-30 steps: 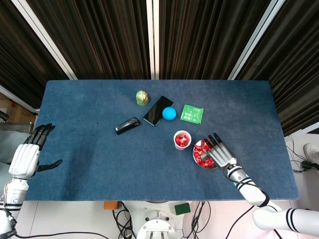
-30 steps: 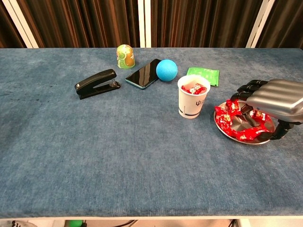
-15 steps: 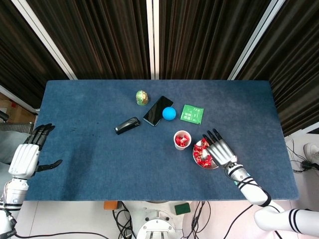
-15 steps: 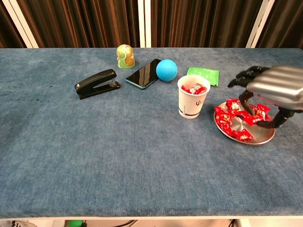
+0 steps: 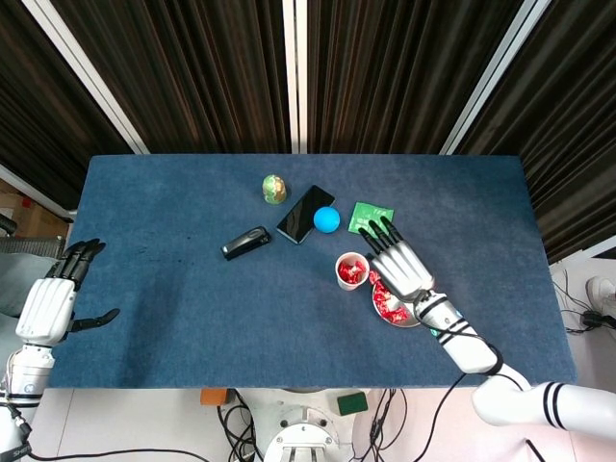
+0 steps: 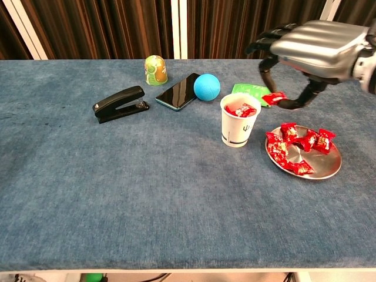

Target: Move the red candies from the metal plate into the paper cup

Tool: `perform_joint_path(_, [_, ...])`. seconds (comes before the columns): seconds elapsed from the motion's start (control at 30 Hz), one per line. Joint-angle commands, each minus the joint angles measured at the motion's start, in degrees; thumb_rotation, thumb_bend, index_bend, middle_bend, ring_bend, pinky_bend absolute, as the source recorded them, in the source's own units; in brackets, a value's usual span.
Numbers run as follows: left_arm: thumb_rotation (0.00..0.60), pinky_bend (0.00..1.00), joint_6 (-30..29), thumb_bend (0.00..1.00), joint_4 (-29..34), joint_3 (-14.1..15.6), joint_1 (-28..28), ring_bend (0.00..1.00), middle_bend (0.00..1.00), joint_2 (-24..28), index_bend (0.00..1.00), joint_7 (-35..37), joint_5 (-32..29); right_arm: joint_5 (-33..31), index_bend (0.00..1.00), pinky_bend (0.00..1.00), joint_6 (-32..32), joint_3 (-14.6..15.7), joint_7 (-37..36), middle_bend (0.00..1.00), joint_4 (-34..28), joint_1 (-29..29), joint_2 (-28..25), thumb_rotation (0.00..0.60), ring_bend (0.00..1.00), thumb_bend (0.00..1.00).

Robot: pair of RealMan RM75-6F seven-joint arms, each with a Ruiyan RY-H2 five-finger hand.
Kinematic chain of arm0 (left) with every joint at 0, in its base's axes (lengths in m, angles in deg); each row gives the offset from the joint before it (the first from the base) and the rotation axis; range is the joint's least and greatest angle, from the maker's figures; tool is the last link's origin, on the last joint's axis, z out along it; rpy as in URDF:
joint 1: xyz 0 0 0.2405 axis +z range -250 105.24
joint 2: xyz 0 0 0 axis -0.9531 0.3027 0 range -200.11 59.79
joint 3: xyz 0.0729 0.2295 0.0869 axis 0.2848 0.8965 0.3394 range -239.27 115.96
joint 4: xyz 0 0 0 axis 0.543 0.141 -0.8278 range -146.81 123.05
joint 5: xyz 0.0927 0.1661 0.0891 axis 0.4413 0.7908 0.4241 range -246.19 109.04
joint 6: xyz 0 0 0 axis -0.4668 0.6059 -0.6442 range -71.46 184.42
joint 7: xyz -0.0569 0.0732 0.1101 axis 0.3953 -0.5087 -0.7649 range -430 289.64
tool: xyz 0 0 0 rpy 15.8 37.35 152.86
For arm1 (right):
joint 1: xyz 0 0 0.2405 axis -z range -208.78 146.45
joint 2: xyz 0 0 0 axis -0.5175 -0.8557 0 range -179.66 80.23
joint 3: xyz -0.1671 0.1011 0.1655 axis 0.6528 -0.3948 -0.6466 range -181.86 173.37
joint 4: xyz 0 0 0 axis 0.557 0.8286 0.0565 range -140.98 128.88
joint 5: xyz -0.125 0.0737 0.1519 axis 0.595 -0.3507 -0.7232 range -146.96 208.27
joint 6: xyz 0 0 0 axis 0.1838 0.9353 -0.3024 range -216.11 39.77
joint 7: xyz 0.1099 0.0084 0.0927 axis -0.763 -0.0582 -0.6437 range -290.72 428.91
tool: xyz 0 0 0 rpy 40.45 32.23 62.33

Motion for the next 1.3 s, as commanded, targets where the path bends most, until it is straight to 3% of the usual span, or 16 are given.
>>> perform_joint_path(0.03, [0.6,0.22,-0.02,0.09,-0.12,-0.08,0.05,0.05,0.07,0.05,0.1,0.18,-0.15,-1.26,0.61,0.0,-1.33,-1.27,0.69,0.06,1.51,-1.69,1.85,0.6,0.0,0.35])
perform_joint_path(0.4, [0.6,0.22,0.1,0.09,-0.39,-0.14,0.03,0.05,0.07,0.14,0.1,0.67,-0.27,-4.55,0.59,0.0,-3.85,-2.75,2.08,0.06,5.37,-5.55,6.17,0.6,0.0,0.34])
perform_joint_path(0.67, [0.6,0.22,0.25,0.09,-0.55,-0.15,-0.02,0.05,0.07,0.18,0.1,0.89,-0.28,-4.31,0.37,0.0,-3.22,-2.03,1.57,0.05,4.71,-5.76,5.73,0.6,0.0,0.32])
perform_joint_path(0.87, [0.6,0.22,0.13,0.09,-0.44,-0.14,0.03,0.05,0.07,0.13,0.1,0.67,-0.25,-3.03,0.33,0.0,-1.49,-1.36,0.97,0.05,2.81,-5.08,4.38,0.6,0.0,0.32])
perform_joint_path(1.07, [0.6,0.22,0.12,0.09,-0.45,-0.11,0.1,0.05,0.07,0.18,0.1,0.65,-0.29,1.36,0.35,0.0,3.92,1.43,-1.58,0.06,-1.94,-0.74,-0.52,0.6,0.0,0.32])
perform_joint_path(1.3, [0.6,0.22,0.29,0.09,-0.15,0.07,-0.06,0.05,0.07,0.0,0.1,0.04,0.14,5.52,0.42,0.0,7.15,7.2,-7.89,0.06,-4.58,5.68,-6.18,0.6,0.0,0.32])
